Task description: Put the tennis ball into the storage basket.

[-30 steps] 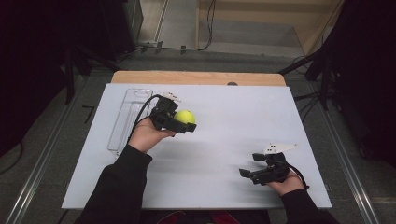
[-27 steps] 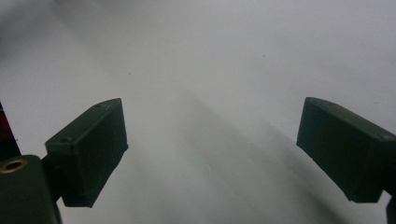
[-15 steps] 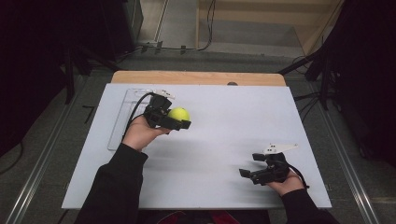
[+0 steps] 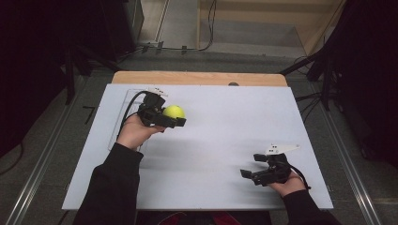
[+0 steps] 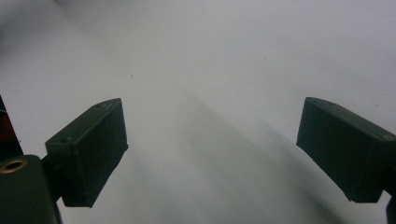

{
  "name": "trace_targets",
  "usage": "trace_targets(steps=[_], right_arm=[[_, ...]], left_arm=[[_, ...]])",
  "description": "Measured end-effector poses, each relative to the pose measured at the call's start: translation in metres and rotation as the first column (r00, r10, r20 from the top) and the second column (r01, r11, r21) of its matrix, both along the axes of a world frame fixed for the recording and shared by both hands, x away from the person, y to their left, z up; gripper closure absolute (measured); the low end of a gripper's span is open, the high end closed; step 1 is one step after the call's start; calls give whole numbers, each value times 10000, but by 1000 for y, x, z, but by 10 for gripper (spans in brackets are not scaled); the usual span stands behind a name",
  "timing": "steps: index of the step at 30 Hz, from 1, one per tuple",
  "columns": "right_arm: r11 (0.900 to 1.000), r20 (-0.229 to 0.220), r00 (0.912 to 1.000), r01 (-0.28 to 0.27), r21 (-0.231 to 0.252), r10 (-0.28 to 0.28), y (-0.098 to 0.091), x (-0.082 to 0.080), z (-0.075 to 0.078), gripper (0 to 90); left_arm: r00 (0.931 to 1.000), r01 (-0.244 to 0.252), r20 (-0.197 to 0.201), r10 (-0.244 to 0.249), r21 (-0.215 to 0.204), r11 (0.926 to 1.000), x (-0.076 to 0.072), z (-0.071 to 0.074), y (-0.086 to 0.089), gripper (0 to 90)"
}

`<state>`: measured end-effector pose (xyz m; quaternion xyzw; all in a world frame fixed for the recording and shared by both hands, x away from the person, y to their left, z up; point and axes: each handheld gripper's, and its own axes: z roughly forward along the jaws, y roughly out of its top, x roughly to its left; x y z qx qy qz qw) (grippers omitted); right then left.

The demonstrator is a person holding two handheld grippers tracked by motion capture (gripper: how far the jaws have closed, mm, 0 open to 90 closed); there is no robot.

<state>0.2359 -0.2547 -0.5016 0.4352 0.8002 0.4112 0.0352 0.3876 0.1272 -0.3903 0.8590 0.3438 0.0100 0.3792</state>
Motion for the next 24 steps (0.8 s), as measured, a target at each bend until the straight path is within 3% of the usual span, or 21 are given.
trace_targets(steps=[13,24], right_arm=[[10000,-6,10000,7,-12,-7,0,0,0,70],[10000,-10,10000,33,-15,-33,0,0,0,70]], left_arm=[[9977,-657,167,653,242,9975,4,4,20,258],[9949,-993,203,990,131,9950,6,8,36,258]])
